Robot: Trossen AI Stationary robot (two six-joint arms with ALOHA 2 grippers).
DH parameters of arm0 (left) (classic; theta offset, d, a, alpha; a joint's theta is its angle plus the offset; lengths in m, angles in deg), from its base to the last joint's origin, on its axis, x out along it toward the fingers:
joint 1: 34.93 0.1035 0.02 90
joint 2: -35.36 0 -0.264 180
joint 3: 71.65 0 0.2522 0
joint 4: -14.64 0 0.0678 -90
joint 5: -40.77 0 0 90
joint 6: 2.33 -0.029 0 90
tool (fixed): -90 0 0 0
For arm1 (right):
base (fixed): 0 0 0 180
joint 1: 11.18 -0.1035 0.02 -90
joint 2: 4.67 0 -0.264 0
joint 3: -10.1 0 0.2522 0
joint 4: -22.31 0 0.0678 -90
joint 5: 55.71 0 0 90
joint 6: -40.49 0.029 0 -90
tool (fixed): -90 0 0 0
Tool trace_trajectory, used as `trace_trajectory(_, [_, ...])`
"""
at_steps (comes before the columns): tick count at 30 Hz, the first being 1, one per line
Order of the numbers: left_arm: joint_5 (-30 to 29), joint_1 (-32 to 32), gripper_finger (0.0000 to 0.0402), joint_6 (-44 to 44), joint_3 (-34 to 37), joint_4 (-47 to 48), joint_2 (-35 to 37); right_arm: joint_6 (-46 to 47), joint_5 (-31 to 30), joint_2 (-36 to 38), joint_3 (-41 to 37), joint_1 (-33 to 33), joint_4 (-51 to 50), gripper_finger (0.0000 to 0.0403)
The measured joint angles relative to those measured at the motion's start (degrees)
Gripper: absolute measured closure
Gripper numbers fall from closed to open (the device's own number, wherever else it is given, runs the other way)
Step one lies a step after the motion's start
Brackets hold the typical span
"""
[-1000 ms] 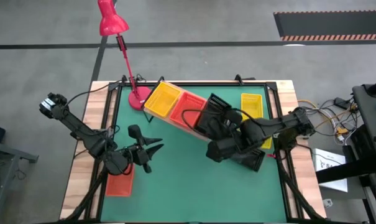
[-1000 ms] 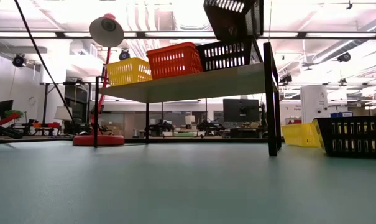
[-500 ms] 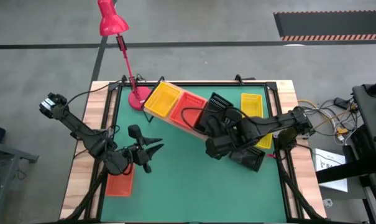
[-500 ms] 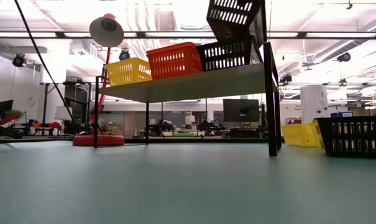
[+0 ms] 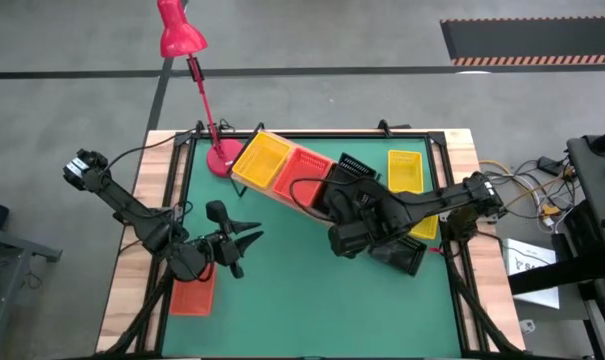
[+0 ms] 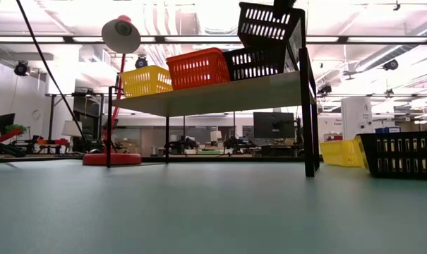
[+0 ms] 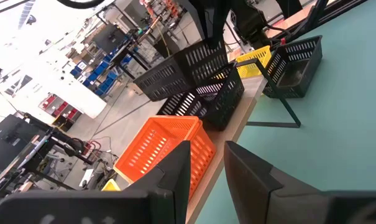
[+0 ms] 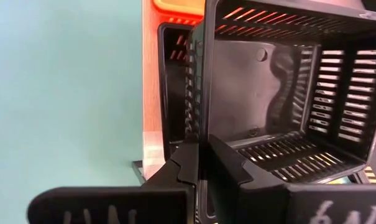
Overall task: Stack baskets on shelf by color
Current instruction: Stack the bottom black bin on top of the other black bin on the shelf
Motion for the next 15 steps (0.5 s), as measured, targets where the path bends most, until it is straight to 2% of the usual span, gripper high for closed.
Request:
trace_trajectory(11, [0.00,0.04,0.0320,-0.04,0.00,0.02,-0.02,-0.03,-0.02,-0.02,-0.61,0.00,0.66,0.0389])
trace_trajectory(15, [0.01,0.03,0.0320,-0.04,0.00,0.04,-0.02,-0.01,-0.06,-0.03,-0.68,0.15,0.86,0.0372])
